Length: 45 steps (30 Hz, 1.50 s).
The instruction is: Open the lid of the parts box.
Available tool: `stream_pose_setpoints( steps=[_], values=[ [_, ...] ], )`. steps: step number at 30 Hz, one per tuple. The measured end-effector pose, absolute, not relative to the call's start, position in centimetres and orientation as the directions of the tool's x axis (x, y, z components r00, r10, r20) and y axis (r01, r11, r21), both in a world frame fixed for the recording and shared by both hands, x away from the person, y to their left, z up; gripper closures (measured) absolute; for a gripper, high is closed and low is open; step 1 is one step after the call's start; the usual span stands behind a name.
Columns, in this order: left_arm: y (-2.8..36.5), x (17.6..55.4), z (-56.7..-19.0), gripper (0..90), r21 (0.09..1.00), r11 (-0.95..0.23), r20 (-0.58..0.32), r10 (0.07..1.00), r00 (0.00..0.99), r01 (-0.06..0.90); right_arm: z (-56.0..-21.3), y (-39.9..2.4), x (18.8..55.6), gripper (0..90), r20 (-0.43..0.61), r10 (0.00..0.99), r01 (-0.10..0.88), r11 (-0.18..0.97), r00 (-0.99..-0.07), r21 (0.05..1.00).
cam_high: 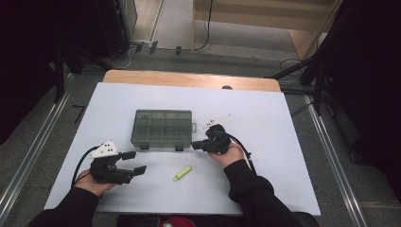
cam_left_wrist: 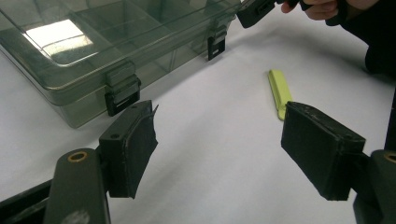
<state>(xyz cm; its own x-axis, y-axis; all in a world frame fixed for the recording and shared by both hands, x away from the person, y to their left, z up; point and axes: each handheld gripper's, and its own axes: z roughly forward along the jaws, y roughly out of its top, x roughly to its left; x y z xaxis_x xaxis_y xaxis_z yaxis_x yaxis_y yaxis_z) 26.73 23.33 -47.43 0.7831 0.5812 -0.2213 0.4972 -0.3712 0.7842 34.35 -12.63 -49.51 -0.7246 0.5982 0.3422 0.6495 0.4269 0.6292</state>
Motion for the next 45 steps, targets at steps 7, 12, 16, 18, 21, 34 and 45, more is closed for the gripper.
stream_pose_setpoints(
  steps=[7,12,16,18,21,34,45],
  values=[
    [23.4,26.8,-47.4,25.8,0.785,-0.365,-0.227,0.584,0.779,0.501,-49.4,-12.7,34.3,90.0,0.348,0.595,0.649,0.418,-0.724,0.636],
    [23.4,26.8,-47.5,25.8,0.782,-0.367,-0.228,0.584,0.779,0.503,-49.0,-12.8,34.2,90.0,0.350,0.591,0.641,0.399,-0.726,0.655],
    [23.4,26.9,-47.5,25.8,0.783,-0.367,-0.226,0.585,0.779,0.502,-48.7,-12.8,34.2,90.0,0.344,0.589,0.634,0.399,-0.731,0.663],
    [23.4,26.9,-47.5,25.8,0.783,-0.364,-0.229,0.587,0.777,0.505,-48.6,-12.8,34.2,90.0,0.345,0.589,0.633,0.397,-0.731,0.664],
    [23.3,27.0,-47.5,25.9,0.783,-0.361,-0.229,0.590,0.774,0.507,-48.5,-12.8,34.2,90.0,0.344,0.586,0.628,0.393,-0.734,0.671],
    [23.4,27.3,-47.5,25.8,0.783,-0.333,-0.249,0.606,0.756,0.525,-47.5,-12.3,34.9,90.0,0.346,0.575,0.621,0.393,-0.741,0.678],
    [23.5,27.4,-47.6,24.3,0.789,-0.341,-0.232,0.604,0.762,0.511,-46.5,-12.0,35.8,90.0,0.346,0.565,0.611,0.389,-0.749,0.689]
  ],
)
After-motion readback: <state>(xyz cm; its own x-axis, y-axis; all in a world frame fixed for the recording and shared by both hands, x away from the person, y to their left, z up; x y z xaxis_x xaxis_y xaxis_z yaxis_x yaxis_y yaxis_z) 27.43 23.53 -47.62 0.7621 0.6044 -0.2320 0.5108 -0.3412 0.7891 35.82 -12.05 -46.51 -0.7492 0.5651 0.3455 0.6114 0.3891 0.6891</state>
